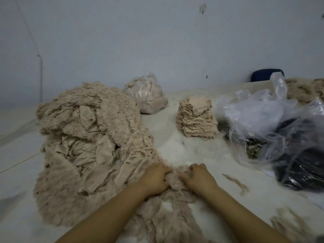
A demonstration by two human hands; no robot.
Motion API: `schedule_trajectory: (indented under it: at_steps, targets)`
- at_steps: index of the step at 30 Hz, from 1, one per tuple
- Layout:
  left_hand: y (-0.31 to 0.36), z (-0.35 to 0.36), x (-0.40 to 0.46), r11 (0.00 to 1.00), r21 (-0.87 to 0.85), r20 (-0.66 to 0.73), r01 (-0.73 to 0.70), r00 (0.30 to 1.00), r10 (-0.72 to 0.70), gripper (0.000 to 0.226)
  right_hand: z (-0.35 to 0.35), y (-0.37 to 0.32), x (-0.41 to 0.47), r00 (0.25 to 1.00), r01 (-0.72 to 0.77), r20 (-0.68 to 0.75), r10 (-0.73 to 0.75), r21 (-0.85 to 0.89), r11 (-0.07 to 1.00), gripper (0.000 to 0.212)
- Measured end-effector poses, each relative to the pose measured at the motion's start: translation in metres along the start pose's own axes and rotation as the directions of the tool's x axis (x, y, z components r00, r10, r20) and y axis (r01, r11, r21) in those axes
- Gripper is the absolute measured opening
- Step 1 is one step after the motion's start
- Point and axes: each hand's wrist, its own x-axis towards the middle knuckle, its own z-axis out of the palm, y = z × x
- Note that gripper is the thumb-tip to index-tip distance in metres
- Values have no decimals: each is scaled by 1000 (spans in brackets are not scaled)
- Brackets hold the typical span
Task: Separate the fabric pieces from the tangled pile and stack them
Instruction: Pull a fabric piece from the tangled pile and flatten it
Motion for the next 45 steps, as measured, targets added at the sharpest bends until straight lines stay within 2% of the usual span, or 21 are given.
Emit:
schedule_trajectory:
  at_steps: [2,4,6,8,10,12,14,15,18,20,22,24,25,26,28,30,33,36,38,41,45]
  targets:
    - [4,-1,5,989,-149,-87,-19,996,6,22,-4,-1,8,998,48,32,-50,60,997,20]
    - [7,-12,11,940,-340,-143,-22,989,-28,14,-9,1,14,997,50,39,-66,323,945,20]
    - [11,-28,16,845,-534,-152,-13,985,-81,22,-17,2,17,996,-26,77,-33,658,752,8]
    - [18,-43,21,732,-682,-132,8,982,-134,22,-25,5,19,973,-71,181,-145,829,555,26]
    - [23,-49,27,637,-770,-127,34,970,-205,9,-28,4,19,928,-45,214,-304,876,481,46]
    - [25,-49,33,566,-822,-109,58,960,-257,15,-22,-2,19,934,96,118,-338,828,553,59]
    - [24,-48,39,540,-838,-123,78,938,-326,24,-14,-6,22,954,232,-56,-295,761,606,24]
    - [21,-48,42,497,-864,-128,87,915,-383,29,-12,-8,24,963,223,-84,-257,781,583,10]
    - [8,-50,49,320,-944,-109,81,839,-533,37,-16,-7,21,982,110,-11,-188,844,526,17]
    - [-3,-53,56,381,-923,-191,64,783,-593,38,-18,0,16,973,123,21,-229,794,595,25]
    - [-9,-57,61,493,-869,-308,35,742,-596,37,-27,9,8,931,50,214,-295,728,684,24]
    - [-11,-59,65,598,-801,-349,20,796,-494,38,-42,19,1,812,-35,505,-293,543,839,19]
    - [-10,-59,66,639,-769,-336,13,842,-422,38,-51,21,-1,784,-31,565,-255,446,894,20]
    - [-10,-58,68,667,-745,-315,-1,882,-351,37,-57,22,0,820,-8,533,-211,378,926,24]
    - [-10,-55,69,702,-712,-263,-32,939,-224,33,-58,16,9,967,39,226,-118,327,944,32]
    - [-10,-50,70,702,-709,-210,-67,970,-120,31,-48,-3,17,995,92,-7,-100,456,885,42]
    - [-13,-44,75,614,-786,-186,-77,976,-116,29,-25,-21,35,974,87,110,-198,624,776,29]
    - [-32,-28,79,712,-702,-207,17,952,-227,34,-29,-20,60,944,-8,279,-174,549,836,25]
    - [-47,-10,74,750,-647,-102,139,959,-266,30,-29,-21,79,981,-20,173,-92,558,829,26]
    - [-67,3,63,651,-725,-3,222,945,-326,32,-7,-32,90,997,65,-21,-69,665,744,17]
    - [-94,-8,34,690,-678,60,253,955,-292,32,42,-33,53,972,231,-154,-178,480,846,14]
